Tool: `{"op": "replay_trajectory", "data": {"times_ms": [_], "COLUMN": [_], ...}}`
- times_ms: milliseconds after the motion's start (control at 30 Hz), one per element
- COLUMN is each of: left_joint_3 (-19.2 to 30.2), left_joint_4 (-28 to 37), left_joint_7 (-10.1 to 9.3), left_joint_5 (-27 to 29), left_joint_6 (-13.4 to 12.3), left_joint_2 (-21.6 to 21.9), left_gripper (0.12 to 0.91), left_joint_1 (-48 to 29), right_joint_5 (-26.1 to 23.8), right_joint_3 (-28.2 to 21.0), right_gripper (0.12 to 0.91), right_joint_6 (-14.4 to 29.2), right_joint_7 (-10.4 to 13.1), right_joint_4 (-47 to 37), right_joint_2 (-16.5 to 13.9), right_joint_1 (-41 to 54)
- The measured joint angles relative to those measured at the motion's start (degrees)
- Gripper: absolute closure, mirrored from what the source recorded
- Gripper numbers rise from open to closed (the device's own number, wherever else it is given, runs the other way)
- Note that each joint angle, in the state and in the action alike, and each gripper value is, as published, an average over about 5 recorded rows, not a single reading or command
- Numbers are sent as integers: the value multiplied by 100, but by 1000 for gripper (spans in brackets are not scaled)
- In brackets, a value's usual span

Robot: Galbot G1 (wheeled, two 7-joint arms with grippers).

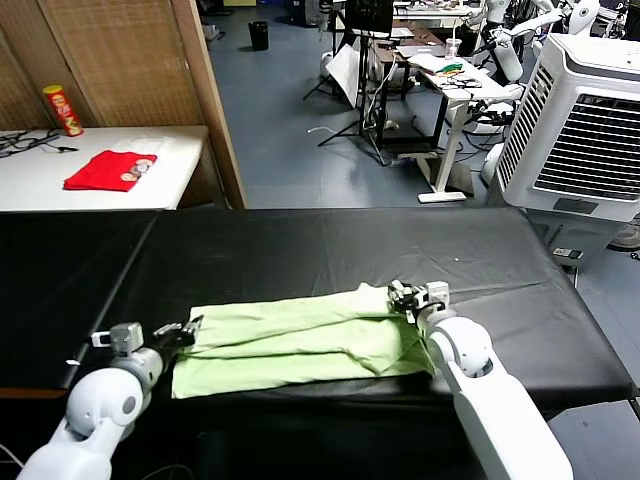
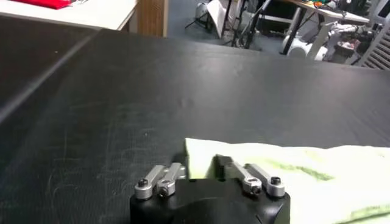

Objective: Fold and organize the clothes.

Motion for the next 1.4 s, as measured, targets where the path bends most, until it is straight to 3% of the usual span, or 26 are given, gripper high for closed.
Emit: {"op": "replay_trajectory", "data": {"times_ms": [100,233,367,500,600,733,833,1200,1300,1400], "left_joint_3": [9,10,-19,-126,-249,-446,-546,-596,-597,-603], "left_joint_4": [23,-29,-112,-257,-419,-686,-844,-734,-655,-592], "left_joint_7": [81,180,189,179,176,170,174,216,249,261], "left_joint_5": [285,482,564,505,425,388,364,142,126,103], "left_joint_6": [-172,-188,-174,-163,-172,-241,-318,-463,-490,-513], "left_joint_2": [-53,-60,-37,56,115,55,-60,-544,-616,-676], "left_gripper": [901,901,870,693,525,313,244,238,317,470], "left_joint_1": [21,56,75,169,302,575,831,1206,1222,1236], "right_joint_5": [-59,-17,4,54,83,114,126,124,120,109], "right_joint_3": [35,103,184,307,428,582,690,850,860,866], "right_gripper": [866,818,623,392,270,230,227,227,227,227], "right_joint_6": [162,232,249,267,286,297,312,359,372,384], "right_joint_7": [118,1,-154,-190,-197,-231,-264,-387,-406,-430], "right_joint_4": [75,225,401,669,942,1320,1559,2006,2065,2104], "right_joint_2": [88,130,61,-79,-186,-256,-263,-283,-285,-281], "right_joint_1": [-147,-357,-516,-676,-823,-1048,-1226,-1574,-1607,-1635]}}
